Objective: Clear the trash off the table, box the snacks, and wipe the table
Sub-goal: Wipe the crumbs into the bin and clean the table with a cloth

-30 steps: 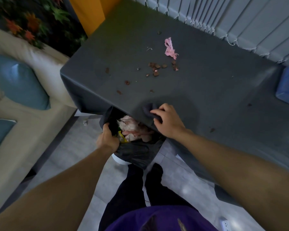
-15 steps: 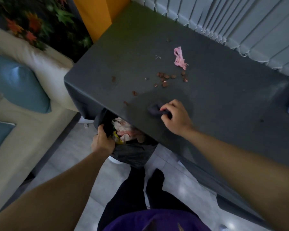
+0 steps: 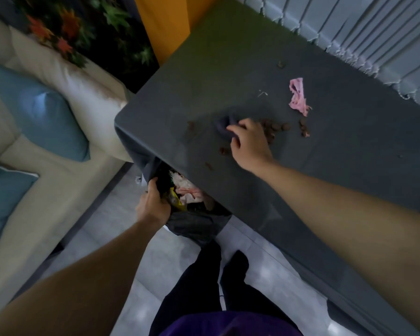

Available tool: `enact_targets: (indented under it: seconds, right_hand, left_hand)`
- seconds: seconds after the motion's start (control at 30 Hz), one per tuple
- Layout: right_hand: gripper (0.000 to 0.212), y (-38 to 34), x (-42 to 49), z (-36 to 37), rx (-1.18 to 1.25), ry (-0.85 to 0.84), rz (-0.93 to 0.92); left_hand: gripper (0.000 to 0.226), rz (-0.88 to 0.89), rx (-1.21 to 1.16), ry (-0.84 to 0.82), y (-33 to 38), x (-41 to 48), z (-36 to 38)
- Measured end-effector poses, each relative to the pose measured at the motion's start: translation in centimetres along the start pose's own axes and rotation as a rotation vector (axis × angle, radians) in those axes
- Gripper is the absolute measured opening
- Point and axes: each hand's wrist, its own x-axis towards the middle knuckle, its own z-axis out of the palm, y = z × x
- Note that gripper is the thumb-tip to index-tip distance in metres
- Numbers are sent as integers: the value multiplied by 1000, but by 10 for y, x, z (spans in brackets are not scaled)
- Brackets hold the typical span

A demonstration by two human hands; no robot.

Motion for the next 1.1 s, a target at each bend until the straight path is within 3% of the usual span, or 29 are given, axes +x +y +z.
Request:
enact_targets:
  seconds: [0.1, 0.17, 0.27, 0.33, 0.53, 0.6, 0.67, 0.73, 1.0, 1.1]
  right_hand:
    - [30, -12, -22, 10, 125, -119, -220]
    - [31, -14, -22, 13, 139, -53, -253]
    - [35, -10, -9, 14, 108, 155, 55]
    - [37, -11, -6, 16, 66, 116, 160]
    - [31, -22, -42, 18, 130, -115, -283]
    - [32, -20, -44, 17, 114, 7, -198]
    - [36, -17, -42, 17, 77, 97, 13]
    - [38, -20, -46, 17, 52, 25, 45]
    - [35, -37, -114, 27, 142, -263, -438]
    - [33, -32, -128, 24, 190, -213, -488]
  left_hand:
    - [74, 13, -2, -17, -2, 2, 0]
    - [75, 6, -9, -31, -4, 3, 1]
    - [75, 8, -43, -57, -6, 2, 4]
    - [76, 8, -57, -63, -8, 0, 6]
    - [77, 35, -57, -104, -15, -11, 12]
    - [77, 38, -64, -105, -16, -16, 16]
    - [77, 35, -78, -99, -17, -23, 20]
    - [77, 32, -81, -87, -19, -29, 25]
    - [76, 48, -119, -35, -20, -51, 38]
    - [75, 57, -113, -17, -17, -53, 40]
